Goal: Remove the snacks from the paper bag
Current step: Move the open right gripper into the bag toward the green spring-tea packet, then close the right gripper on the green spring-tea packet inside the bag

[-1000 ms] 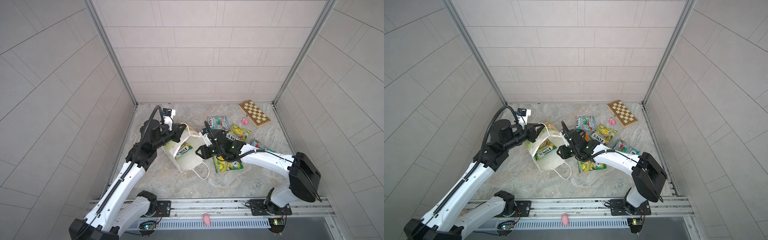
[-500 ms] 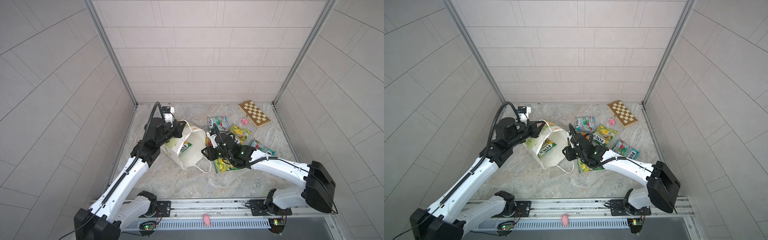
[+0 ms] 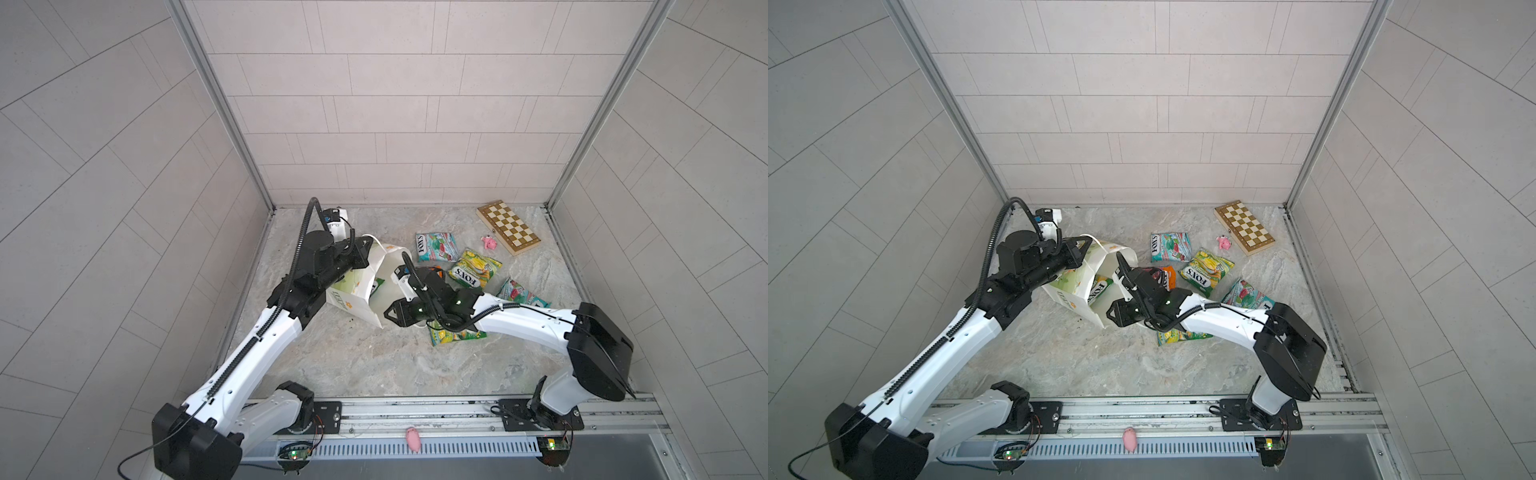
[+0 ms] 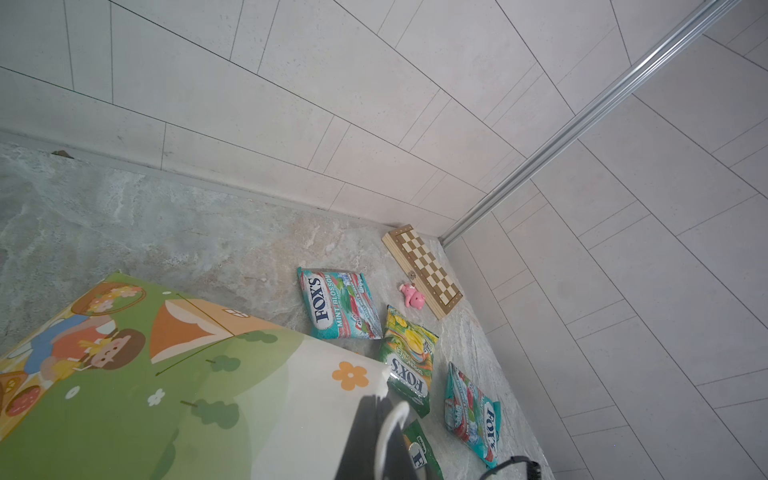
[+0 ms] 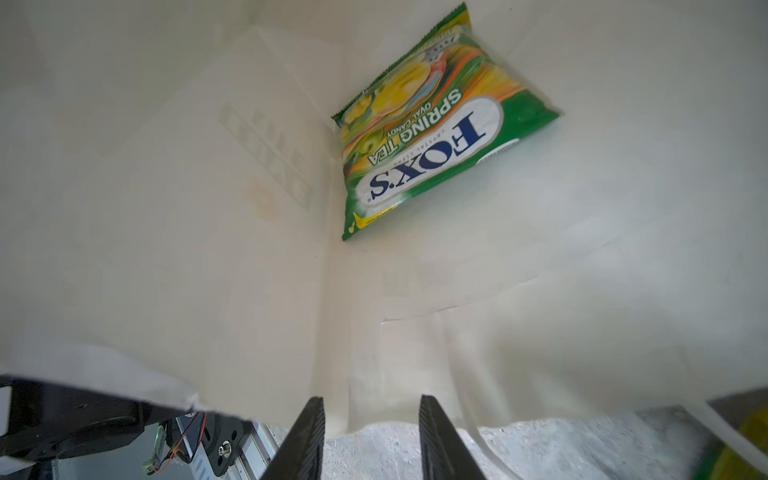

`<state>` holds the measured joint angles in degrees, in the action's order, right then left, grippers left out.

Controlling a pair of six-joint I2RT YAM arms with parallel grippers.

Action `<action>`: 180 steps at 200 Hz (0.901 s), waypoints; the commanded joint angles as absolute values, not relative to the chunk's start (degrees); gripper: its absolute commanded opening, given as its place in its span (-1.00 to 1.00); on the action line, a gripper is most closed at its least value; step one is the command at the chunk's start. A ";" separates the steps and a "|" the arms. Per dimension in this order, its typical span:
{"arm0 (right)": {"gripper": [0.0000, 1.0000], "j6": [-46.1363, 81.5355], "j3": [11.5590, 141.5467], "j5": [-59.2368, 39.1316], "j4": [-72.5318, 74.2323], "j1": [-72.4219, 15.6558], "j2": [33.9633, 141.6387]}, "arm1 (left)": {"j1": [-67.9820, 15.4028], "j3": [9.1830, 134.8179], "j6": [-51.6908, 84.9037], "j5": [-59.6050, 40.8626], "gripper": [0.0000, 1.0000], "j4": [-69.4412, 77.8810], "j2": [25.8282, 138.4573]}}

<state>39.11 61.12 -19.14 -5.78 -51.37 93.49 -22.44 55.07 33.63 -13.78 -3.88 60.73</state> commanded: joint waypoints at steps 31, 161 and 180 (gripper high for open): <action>-0.25 45.02 67.47 -19.07 -4.70 -49.48 100.95 | -22.94 56.46 34.46 -13.13 -1.00 -5.43 57.57; -0.10 58.83 79.69 -17.38 -5.81 -46.85 115.86 | -29.34 55.52 41.22 -8.92 -1.00 -1.95 56.01; -0.07 60.84 80.32 -16.95 -5.09 -46.68 117.10 | -30.48 55.97 41.21 -8.79 -1.00 -1.21 56.75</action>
<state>56.58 79.02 -18.81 -4.82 -47.00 115.15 -29.17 55.02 40.73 -9.50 -4.71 56.34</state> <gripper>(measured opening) 0.459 0.057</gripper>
